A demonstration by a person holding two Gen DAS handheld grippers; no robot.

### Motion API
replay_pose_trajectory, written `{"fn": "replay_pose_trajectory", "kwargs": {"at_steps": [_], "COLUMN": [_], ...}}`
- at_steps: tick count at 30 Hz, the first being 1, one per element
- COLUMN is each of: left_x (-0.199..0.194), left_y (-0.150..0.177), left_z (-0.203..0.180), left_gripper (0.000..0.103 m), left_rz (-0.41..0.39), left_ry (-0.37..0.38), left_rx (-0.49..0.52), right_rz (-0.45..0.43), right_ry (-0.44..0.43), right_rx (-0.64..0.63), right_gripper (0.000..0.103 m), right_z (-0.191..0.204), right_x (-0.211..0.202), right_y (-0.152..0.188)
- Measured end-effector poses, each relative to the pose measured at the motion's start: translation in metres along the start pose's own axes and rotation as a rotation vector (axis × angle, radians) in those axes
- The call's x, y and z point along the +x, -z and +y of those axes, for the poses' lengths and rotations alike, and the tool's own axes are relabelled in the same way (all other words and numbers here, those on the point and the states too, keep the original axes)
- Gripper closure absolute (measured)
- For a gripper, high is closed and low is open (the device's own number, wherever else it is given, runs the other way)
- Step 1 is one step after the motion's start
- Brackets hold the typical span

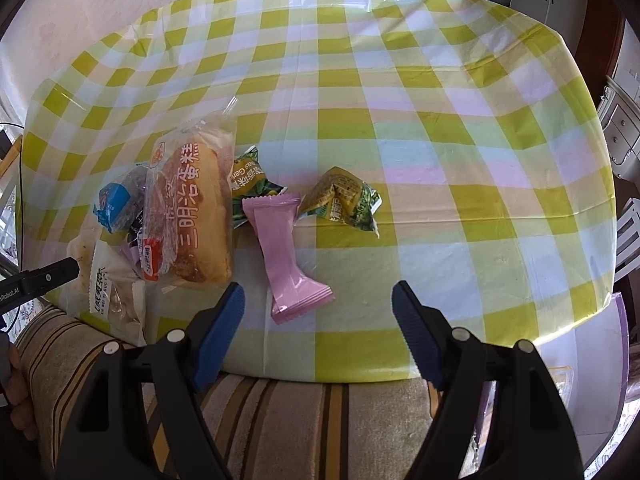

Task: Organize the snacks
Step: 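Grasp the clear round-cracker pack with left tool while right tool grasps the pink bar, then carry both over the white box and open both tools to release them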

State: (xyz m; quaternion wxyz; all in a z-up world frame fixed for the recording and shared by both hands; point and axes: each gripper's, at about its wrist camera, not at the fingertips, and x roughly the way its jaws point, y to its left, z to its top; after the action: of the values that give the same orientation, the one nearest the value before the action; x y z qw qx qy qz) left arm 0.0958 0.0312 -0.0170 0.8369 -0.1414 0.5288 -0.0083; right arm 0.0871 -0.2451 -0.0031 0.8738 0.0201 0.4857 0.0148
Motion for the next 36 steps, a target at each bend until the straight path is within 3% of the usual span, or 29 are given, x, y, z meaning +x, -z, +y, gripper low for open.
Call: {"fn": "replay_pose_trajectory", "kwargs": {"at_steps": [4,9,19,23,36], "left_x": [0.010,0.013,0.015,0.014,-0.004], "left_y": [-0.002,-0.002,-0.002,-0.002,0.002], "left_z": [-0.007,-0.013,-0.019,-0.022,-0.017], "left_gripper": [0.037,0.038,0.060,0.068,0.069], "left_rz": [0.020,0.016,-0.002,-0.007,-0.062], "left_ry": [-0.022,-0.048,-0.100,-0.106,-0.104], "left_rx": [0.030,0.059,0.094,0.110,0.075], "right_rz": [0.008,0.025,0.051,0.048,0.002], "right_ry": [-0.011,-0.027,-0.059,-0.074,-0.074], "right_rx": [0.002,0.004,-0.011,-0.035,-0.019], "right_gripper": [0.033,0.041,0.060,0.080,0.083], "right_z": [0.001,0.003,0.008,0.013,0.005], "right_x": [0.008,0.019,0.034,0.034,0.014], "right_y": [-0.005,-0.010,-0.015,-0.013,-0.004]}}
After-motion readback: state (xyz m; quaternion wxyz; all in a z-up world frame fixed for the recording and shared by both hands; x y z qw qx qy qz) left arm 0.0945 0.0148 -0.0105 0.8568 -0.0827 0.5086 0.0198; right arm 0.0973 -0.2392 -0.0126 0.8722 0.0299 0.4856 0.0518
